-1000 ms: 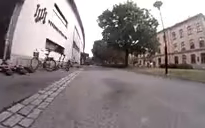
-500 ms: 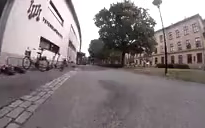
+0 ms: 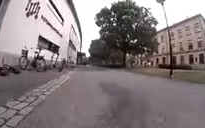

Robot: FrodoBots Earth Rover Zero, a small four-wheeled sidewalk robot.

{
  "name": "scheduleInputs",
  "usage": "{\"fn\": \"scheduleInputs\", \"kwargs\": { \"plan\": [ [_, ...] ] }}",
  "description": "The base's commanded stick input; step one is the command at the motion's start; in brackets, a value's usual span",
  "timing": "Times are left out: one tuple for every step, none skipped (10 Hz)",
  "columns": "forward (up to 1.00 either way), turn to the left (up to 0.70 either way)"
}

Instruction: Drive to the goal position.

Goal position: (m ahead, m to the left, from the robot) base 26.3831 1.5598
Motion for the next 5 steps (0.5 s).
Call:
{"fn": "scheduleInputs", "kwargs": {
  "plan": [
    [0.7,0.0],
    [0.7,0.0],
    [0.7,0.0],
    [0.7,0.0],
    [0.7,0.0]
  ]
}}
